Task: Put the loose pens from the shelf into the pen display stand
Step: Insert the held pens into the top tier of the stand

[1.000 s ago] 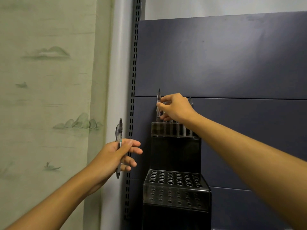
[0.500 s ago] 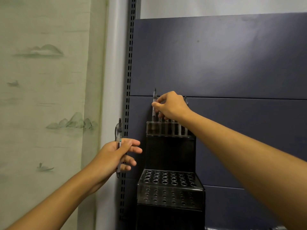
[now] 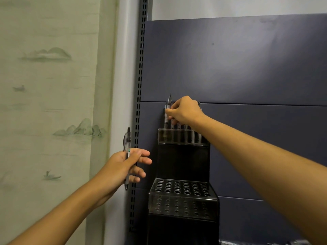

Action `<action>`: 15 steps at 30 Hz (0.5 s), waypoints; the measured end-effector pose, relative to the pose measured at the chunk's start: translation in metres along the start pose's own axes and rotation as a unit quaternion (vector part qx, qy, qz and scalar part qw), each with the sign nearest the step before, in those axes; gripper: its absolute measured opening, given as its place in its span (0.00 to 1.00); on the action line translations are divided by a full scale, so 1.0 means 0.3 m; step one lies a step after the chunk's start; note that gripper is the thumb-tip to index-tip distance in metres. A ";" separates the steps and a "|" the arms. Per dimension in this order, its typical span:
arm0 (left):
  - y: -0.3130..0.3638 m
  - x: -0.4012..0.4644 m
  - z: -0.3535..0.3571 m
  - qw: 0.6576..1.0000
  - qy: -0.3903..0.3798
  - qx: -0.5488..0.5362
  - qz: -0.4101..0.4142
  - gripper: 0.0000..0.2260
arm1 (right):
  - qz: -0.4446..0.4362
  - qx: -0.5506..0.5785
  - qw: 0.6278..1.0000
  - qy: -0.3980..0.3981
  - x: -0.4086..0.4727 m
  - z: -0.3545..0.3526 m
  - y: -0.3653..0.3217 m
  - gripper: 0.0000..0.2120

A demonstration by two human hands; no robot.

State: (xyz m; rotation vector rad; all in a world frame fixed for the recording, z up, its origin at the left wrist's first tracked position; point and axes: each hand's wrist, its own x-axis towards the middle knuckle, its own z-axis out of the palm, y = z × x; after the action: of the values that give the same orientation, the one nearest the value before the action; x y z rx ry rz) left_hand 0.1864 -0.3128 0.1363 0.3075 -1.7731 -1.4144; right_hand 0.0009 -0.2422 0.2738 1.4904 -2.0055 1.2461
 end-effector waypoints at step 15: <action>-0.005 -0.014 0.010 1.000 -0.009 0.000 -0.004 0.12 | -0.003 0.017 0.997 -0.072 0.003 0.012 -0.009 0.08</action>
State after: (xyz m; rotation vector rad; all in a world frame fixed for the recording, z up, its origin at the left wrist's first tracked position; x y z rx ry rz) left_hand 0.1863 -0.3084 0.1331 0.3043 -1.7885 -1.4271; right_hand 0.0038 -0.2459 0.2736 1.6447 -2.0773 1.2055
